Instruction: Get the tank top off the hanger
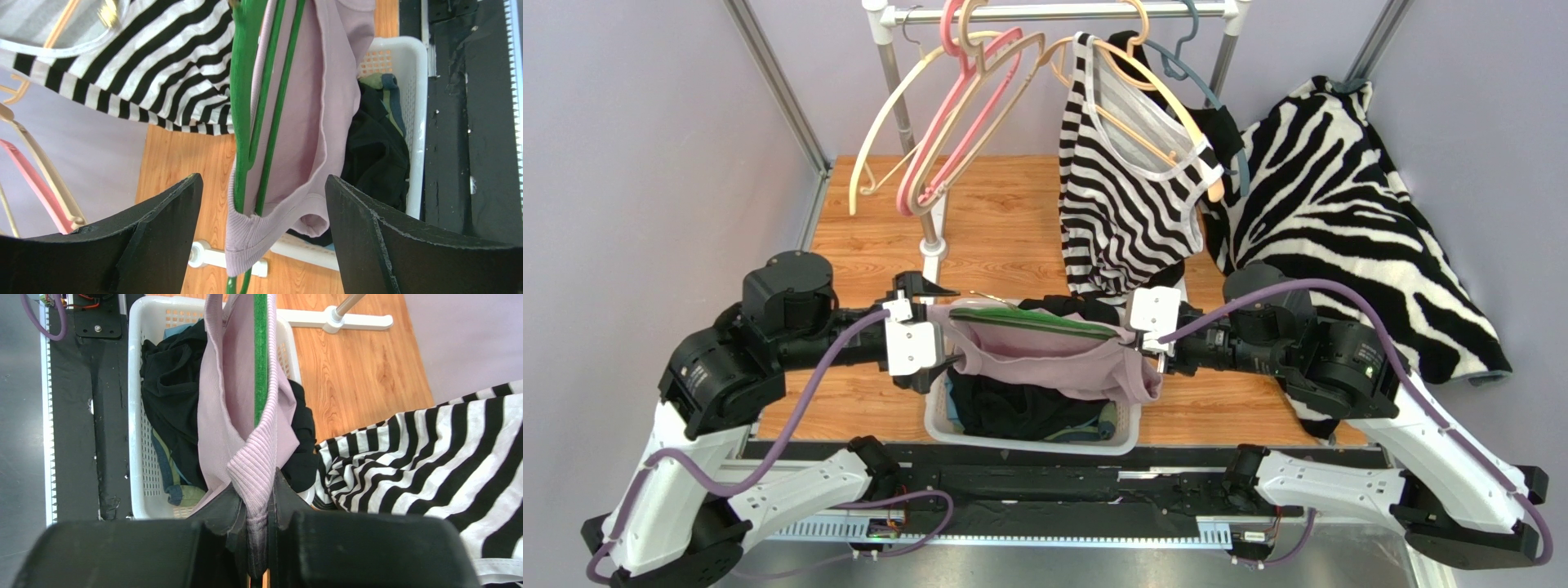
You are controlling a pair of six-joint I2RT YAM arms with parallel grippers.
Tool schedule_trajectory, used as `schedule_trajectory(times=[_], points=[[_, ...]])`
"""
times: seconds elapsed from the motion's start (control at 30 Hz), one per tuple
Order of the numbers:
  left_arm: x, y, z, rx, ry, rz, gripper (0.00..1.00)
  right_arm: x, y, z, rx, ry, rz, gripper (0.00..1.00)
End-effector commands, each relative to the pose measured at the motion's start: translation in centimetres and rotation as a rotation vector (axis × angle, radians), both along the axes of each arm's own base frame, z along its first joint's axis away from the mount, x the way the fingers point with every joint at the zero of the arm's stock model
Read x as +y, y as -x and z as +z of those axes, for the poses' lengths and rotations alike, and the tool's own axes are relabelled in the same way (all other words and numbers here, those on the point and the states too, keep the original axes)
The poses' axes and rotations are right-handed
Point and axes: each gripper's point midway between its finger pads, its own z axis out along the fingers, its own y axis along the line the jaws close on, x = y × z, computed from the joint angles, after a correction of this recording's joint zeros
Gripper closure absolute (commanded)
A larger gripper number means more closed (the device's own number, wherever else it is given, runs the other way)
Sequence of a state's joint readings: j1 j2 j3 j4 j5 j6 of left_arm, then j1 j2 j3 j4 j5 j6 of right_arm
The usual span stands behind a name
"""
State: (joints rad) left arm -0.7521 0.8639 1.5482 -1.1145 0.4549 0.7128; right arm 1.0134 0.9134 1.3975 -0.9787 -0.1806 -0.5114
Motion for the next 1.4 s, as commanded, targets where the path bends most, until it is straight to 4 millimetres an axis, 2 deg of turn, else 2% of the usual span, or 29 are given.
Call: schedule_trajectory(times=[0.0,0.07,0.13,0.17,0.2,0.23,0.27,0.37,0.53,0.57,0.6,0.67,0.7,0.8,0.83,0.9,0.93,1.03,1.1,1.27,1.37], points=[[-0.7,-1.5,-0.6,-0.006,0.01,0.034,0.2,0.6,0.1,4.8,-0.126,-0.156,0.038,1.0],[-0.9,-1.6,-1.1,0.006,0.005,0.035,0.22,0.6,0.7,5.5,-0.126,-0.185,0.057,1.0],[-1.1,-1.6,-0.7,-0.004,0.013,0.026,0.36,0.8,0.9,5.7,-0.118,-0.203,0.068,1.0],[-1.1,-1.5,-0.3,-0.01,0.018,0.021,0.67,0.8,1.1,5.6,-0.112,-0.206,0.074,1.0],[-1.2,-1.5,-0.2,-0.006,0.015,0.009,0.85,1.0,1.1,5.5,-0.106,-0.207,0.077,1.0],[-1.2,-1.5,0.0,0.002,0.021,0.015,0.95,1.1,1.2,5.6,-0.107,-0.216,0.08,1.0],[-1.3,-1.4,0.4,0.002,0.031,0.015,1.0,1.2,1.3,5.3,-0.096,-0.22,0.085,1.0],[-1.4,-1.1,0.9,0.01,0.044,0.003,1.0,1.9,1.5,5.6,-0.091,-0.248,0.104,1.0],[-1.5,-0.2,0.5,0.043,0.032,-0.034,1.0,2.7,0.4,6.9,-0.127,-0.314,0.076,1.0],[-1.4,0.0,0.7,0.04,0.036,-0.041,1.0,2.7,0.0,7.0,-0.136,-0.321,0.052,0.97],[-1.4,0.1,0.7,0.041,0.037,-0.04,1.0,2.8,-0.5,6.5,-0.141,-0.316,0.033,0.82],[-1.1,-0.2,1.0,0.029,0.04,-0.02,1.0,2.4,-2.2,6.9,-0.174,-0.337,-0.061,0.67],[-1.0,-0.3,1.3,0.019,0.044,-0.015,1.0,2.0,-2.8,7.0,-0.186,-0.343,-0.103,0.45],[-0.2,-1.1,3.0,-0.018,0.087,0.059,1.0,-0.3,-4.8,7.4,-0.237,-0.36,-0.263,0.28],[0.1,-1.3,3.6,-0.026,0.103,0.082,1.0,-1.5,-5.0,7.5,-0.25,-0.375,-0.311,0.26],[0.5,-1.5,4.1,-0.025,0.122,0.114,1.0,-2.6,-5.0,7.8,-0.26,-0.412,-0.351,0.22],[0.5,-1.7,4.0,-0.021,0.125,0.129,1.0,-3.8,-4.7,8.0,-0.257,-0.444,-0.381,0.21],[0.9,-2.8,4.1,-0.026,0.144,0.198,1.0,-5.2,-3.9,8.1,-0.217,-0.5,-0.409,0.21],[1.3,-3.5,4.5,-0.034,0.166,0.245,1.0,-5.9,-2.9,7.8,-0.186,-0.539,-0.393,0.28],[0.9,-3.4,4.6,-0.016,0.169,0.226,1.0,-3.8,-1.6,5.2,-0.044,-0.534,-0.317,0.43],[0.8,-3.1,4.5,-0.003,0.17,0.215,1.0,-1.9,-1.5,4.3,0.012,-0.548,-0.279,0.46]])
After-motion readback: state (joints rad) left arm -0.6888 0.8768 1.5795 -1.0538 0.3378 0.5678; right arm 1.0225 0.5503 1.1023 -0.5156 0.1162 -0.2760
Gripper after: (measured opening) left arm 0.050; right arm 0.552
